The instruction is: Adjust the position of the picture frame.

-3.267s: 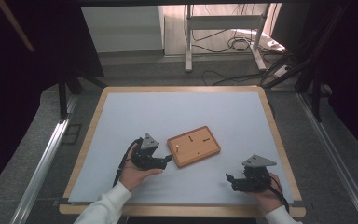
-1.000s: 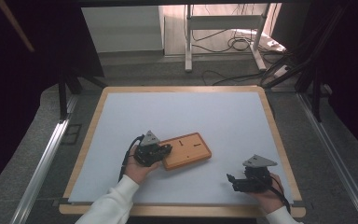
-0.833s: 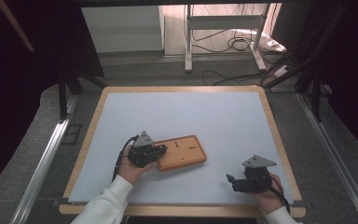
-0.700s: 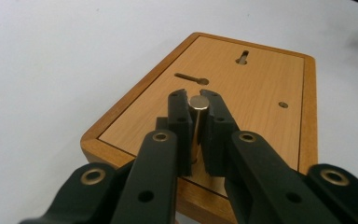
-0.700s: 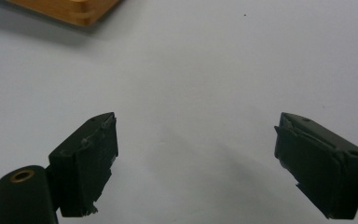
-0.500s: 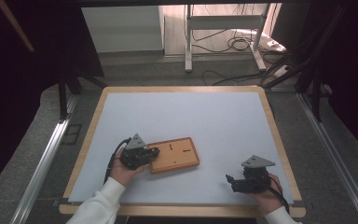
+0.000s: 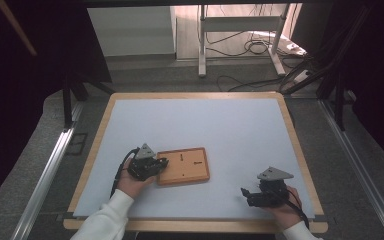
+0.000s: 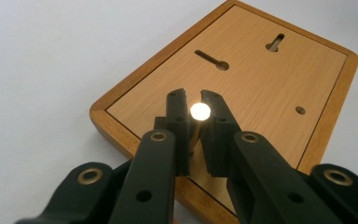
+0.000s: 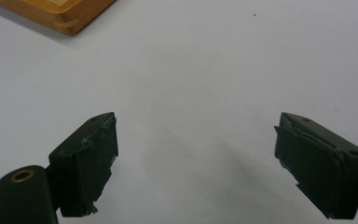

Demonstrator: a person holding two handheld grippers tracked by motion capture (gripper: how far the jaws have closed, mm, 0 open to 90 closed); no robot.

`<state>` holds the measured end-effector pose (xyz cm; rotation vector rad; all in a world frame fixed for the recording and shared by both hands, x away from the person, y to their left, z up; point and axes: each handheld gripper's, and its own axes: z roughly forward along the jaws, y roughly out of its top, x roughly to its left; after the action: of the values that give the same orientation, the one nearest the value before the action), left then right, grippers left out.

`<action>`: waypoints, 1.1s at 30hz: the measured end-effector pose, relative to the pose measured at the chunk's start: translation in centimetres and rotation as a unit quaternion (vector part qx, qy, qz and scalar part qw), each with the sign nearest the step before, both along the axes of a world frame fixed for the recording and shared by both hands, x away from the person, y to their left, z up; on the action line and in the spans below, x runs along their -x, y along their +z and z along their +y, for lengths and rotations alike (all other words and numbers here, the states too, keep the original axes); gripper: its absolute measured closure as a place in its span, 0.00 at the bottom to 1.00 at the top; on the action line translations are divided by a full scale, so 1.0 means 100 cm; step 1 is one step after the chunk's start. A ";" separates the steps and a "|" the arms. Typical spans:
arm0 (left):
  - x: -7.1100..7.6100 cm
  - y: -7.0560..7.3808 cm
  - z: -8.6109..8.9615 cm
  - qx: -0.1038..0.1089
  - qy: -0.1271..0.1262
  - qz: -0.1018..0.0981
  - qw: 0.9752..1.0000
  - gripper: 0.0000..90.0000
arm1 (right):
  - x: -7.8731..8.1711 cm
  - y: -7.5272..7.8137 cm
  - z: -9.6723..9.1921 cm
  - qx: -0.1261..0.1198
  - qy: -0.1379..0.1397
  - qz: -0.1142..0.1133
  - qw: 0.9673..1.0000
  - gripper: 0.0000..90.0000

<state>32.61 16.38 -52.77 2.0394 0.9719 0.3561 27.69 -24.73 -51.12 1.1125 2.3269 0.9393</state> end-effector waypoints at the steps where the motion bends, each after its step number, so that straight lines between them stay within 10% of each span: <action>1: -0.001 0.000 0.001 0.000 0.000 0.001 1.000 0.92 | 0.000 0.000 0.000 0.000 0.000 0.001 1.000 0.15; 13: -0.006 -0.001 0.004 0.012 0.009 0.009 1.000 0.91 | 0.000 -0.001 0.002 0.001 0.002 0.001 1.000 0.15; 20: 0.006 0.008 0.005 0.007 0.033 -0.008 0.999 0.49 | -0.005 0.004 0.013 0.001 0.022 -0.010 1.000 0.23; 33: 0.026 0.005 0.013 -0.005 0.030 0.001 1.000 0.31 | -0.039 0.018 0.045 -0.030 0.070 -0.002 0.997 0.65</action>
<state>29.97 17.65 -52.25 2.0240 1.0372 0.3913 31.60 -20.19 -49.33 0.9787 2.4132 1.0682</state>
